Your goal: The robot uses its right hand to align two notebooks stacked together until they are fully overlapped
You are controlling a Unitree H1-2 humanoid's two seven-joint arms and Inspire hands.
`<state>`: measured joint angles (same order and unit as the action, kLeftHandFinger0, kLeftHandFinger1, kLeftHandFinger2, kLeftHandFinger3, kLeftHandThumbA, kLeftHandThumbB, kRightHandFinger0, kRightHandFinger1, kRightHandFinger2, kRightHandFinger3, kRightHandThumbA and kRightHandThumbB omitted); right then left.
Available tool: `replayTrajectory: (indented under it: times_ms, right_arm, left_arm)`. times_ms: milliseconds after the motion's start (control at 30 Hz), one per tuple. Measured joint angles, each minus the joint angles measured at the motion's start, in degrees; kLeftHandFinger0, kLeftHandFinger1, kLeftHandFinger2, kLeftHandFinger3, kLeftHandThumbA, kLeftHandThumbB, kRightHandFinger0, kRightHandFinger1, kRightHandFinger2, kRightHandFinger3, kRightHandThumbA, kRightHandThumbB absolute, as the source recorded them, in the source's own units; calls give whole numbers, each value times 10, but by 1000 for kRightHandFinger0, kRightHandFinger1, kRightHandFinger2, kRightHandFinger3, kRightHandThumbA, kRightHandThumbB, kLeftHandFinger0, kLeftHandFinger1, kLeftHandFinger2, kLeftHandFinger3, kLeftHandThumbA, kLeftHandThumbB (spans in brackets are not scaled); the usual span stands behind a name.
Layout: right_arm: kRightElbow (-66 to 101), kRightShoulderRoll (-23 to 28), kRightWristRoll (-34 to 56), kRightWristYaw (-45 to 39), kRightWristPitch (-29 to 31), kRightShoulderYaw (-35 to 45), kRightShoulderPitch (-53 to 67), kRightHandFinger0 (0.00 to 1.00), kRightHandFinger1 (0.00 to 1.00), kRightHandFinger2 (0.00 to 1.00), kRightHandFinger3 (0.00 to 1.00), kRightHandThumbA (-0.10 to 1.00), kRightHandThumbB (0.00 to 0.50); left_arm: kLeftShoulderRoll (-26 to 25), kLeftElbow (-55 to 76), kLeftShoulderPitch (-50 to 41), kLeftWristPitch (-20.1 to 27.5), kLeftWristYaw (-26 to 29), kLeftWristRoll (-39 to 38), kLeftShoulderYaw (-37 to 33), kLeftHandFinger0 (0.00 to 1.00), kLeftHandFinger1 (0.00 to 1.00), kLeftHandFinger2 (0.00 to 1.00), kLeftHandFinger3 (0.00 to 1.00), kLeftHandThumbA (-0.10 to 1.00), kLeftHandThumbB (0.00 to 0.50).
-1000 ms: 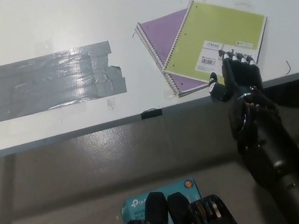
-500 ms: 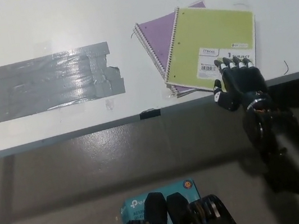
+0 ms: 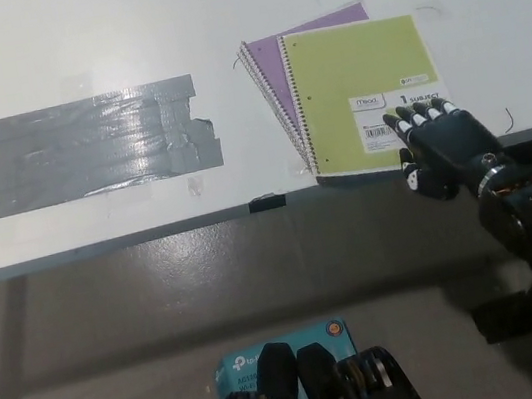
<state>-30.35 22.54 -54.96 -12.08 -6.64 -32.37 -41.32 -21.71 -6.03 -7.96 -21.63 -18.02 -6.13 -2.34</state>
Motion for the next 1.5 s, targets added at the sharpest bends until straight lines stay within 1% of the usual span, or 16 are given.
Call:
replayTrajectory:
  times_ms: [167, 267, 400, 467, 533, 667, 767, 800, 933, 1067, 1167, 1233, 1367, 1400, 1433, 1500]
  right_arm:
    - [-18, 19, -4, 0, 25, -29, -24, 1000, 1000, 1000, 1000, 1000, 397]
    - [-27, 26, -7, 0, 35, -41, -38, 1000, 1000, 1000, 1000, 1000, 375]
    - [-38, 31, -8, -3, 48, -53, -53, 1000, 1000, 1000, 1000, 1000, 382]
    - [-37, 32, -8, -5, 51, -55, -54, 1000, 1000, 1000, 1000, 1000, 375]
    - [-37, 34, -9, -6, 55, -61, -57, 1000, 1000, 1000, 1000, 1000, 423]
    - [-53, 36, -25, -2, 63, -87, -75, 1000, 1000, 1000, 1000, 1000, 464]
    - [-63, 36, -35, 2, 69, -101, -86, 1000, 1000, 1000, 1000, 1000, 395]
    - [-64, 36, -37, 2, 70, -103, -87, 1000, 1000, 1000, 1000, 1000, 382]
    - [-66, 33, -45, 3, 73, -107, -92, 1000, 1000, 1000, 1000, 1000, 414]
    - [-70, 31, -51, 4, 74, -116, -99, 1000, 1000, 1000, 1000, 1000, 387]
    - [-74, 29, -58, 6, 75, -123, -103, 1000, 1000, 1000, 1000, 1000, 395]
    - [-74, 28, -59, 6, 75, -123, -103, 1000, 1000, 1000, 1000, 1000, 416]
    - [-74, 26, -61, 6, 74, -122, -103, 1000, 1000, 1000, 1000, 1000, 392]
    - [-74, 26, -62, 6, 74, -122, -103, 1000, 1000, 1000, 1000, 1000, 390]
    - [-75, 26, -63, 6, 74, -123, -103, 1000, 1000, 1000, 1000, 1000, 382]
    - [-76, 25, -64, 6, 74, -123, -103, 1000, 1000, 1000, 1000, 1000, 379]
  left_arm:
    - [0, 0, 0, 0, 0, 0, 0, 651, 692, 786, 1000, 1000, 500]
    - [0, 0, 0, 0, 0, 0, 0, 650, 729, 791, 1000, 1000, 500]
    - [-2, 0, 3, 0, 0, 1, 0, 606, 692, 778, 1000, 1000, 500]
    - [-2, 1, 3, 0, 0, 1, -1, 633, 675, 773, 1000, 1000, 500]
    - [-2, 1, 2, 0, 0, 3, -3, 631, 666, 760, 1000, 1000, 500]
    - [-2, 3, 2, 0, 0, 4, -4, 638, 732, 795, 1000, 1000, 500]
    - [-2, 4, 4, 0, 0, 5, -4, 659, 736, 793, 1000, 1000, 500]
    - [-2, 5, 4, 0, 0, 6, -4, 618, 693, 782, 1000, 1000, 500]
    - [-2, 10, 5, 0, 0, 7, -4, 603, 678, 764, 1000, 1000, 500]
    - [-2, 10, 6, 1, 0, 11, -7, 565, 677, 748, 1000, 1000, 500]
    - [-2, 10, 6, 1, 0, 13, -7, 580, 679, 755, 1000, 1000, 500]
    - [-2, 10, 6, 1, 0, 15, -8, 541, 665, 759, 1000, 1000, 500]
    - [-2, 10, 6, 3, 0, 18, -9, 633, 676, 746, 1000, 1000, 500]
    - [-2, 10, 6, 3, 0, 19, -10, 634, 674, 742, 1000, 1000, 500]
    - [-2, 11, 6, 3, 0, 20, -10, 566, 645, 739, 1000, 1000, 500]
    - [-2, 14, 6, 3, 0, 23, -12, 565, 642, 727, 1000, 1000, 500]
